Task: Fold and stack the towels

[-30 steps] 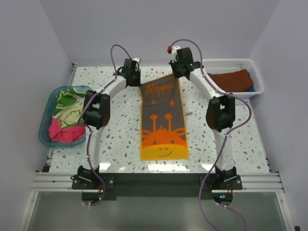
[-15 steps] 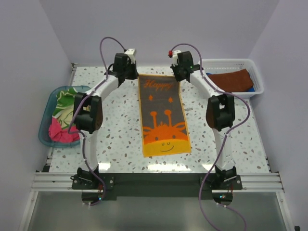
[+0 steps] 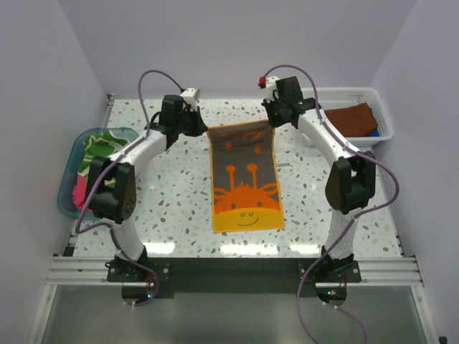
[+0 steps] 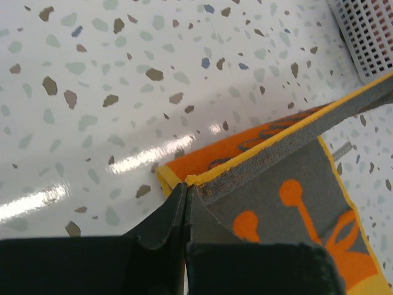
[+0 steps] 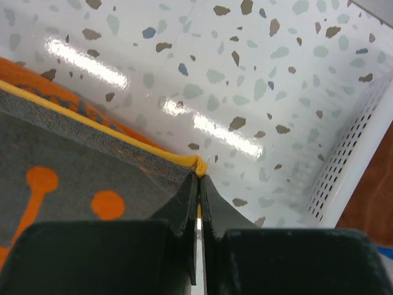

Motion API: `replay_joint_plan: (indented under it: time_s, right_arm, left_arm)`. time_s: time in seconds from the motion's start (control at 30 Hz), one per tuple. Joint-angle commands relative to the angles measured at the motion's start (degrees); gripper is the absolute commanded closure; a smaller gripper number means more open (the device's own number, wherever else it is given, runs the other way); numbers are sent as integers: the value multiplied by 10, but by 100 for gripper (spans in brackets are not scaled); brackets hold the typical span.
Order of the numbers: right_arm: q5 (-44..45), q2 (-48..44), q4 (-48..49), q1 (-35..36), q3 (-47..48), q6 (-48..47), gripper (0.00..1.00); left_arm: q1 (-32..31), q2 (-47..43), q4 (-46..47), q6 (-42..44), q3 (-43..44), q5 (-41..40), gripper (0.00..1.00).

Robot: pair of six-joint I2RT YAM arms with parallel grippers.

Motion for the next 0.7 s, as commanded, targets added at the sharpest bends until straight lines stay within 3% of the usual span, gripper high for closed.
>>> replay_joint_plan:
  time_s: [0.0, 0.33, 0.67]
  right_arm:
    - [-10, -53, -59, -6, -40, 21, 100]
    - [-28, -175, -96, 4, -191, 85, 100]
    - [-50, -274, -106, 28, -331, 147, 100]
  left_arm:
    - [-12, -75, 28, -23, -58, 9, 100]
    - [-73, -225, 9, -72, -219, -34, 100]
    - [-112, -314, -21, -131, -323, -43, 100]
